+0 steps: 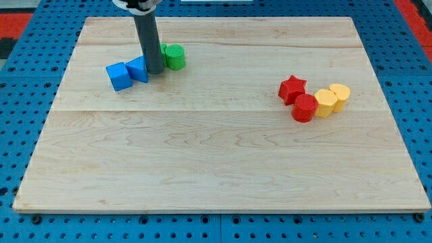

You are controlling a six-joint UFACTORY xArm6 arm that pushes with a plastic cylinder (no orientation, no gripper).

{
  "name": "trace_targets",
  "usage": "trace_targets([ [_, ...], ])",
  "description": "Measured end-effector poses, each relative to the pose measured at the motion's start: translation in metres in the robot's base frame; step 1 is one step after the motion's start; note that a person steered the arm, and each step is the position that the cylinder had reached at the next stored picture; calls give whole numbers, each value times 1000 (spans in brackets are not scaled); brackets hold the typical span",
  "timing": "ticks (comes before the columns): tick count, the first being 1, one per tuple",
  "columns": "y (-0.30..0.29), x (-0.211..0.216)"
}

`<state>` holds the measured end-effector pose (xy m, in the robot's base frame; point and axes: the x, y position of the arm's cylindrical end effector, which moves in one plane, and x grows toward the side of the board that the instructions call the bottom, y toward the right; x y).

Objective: Separate the group of red and yellow blocks from each other

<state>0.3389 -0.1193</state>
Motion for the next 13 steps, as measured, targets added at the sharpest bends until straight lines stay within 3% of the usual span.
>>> trace_targets([
  [2, -26, -8],
  [4, -16, 41],
  [6, 151, 20],
  [7, 212, 38],
  [8, 236, 25],
  [9, 272, 47],
  [10, 296, 106],
  [11, 300, 125],
  [13, 280, 105],
])
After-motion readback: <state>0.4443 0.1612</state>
